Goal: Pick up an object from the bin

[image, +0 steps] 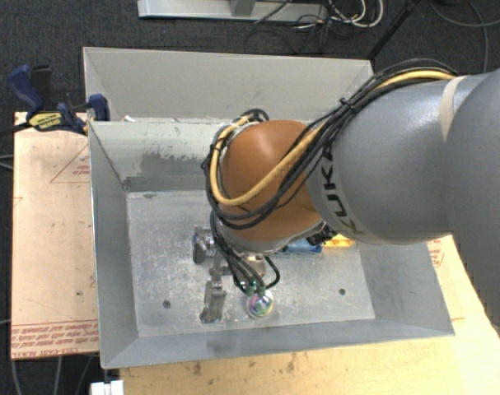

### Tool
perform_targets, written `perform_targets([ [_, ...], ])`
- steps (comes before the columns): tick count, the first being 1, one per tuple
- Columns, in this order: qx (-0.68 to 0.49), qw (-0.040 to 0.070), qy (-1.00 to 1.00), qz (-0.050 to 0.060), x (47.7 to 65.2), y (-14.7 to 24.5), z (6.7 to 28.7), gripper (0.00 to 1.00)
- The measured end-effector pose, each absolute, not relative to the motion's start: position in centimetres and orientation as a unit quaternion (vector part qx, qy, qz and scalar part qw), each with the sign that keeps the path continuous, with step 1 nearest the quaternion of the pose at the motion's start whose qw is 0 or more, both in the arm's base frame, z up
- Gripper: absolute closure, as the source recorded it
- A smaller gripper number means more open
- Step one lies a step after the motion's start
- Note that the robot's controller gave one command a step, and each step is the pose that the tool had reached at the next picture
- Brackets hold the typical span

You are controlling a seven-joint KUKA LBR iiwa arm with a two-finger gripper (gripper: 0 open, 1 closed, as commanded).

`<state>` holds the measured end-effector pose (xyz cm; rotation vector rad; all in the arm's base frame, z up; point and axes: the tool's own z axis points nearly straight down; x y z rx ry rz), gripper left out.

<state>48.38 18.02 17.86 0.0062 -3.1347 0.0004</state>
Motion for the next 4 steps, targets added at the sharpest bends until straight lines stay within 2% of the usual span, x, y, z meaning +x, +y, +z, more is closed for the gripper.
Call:
perform_targets([
  [1, 0.028, 0.001, -1.000, 0.002, 52.7, 5.3, 13.3, 0.00],
  [2, 0.067, -0.003, -0.998, -0.001, 59.6, 8.6, 6.7, 0.00],
  [3, 0.066, -0.001, -0.998, -0.001, 59.4, 8.5, 6.9, 1.00],
  [4, 0.447, -0.004, -0.895, 0.000, 59.7, 10.0, 22.5, 1.00],
])
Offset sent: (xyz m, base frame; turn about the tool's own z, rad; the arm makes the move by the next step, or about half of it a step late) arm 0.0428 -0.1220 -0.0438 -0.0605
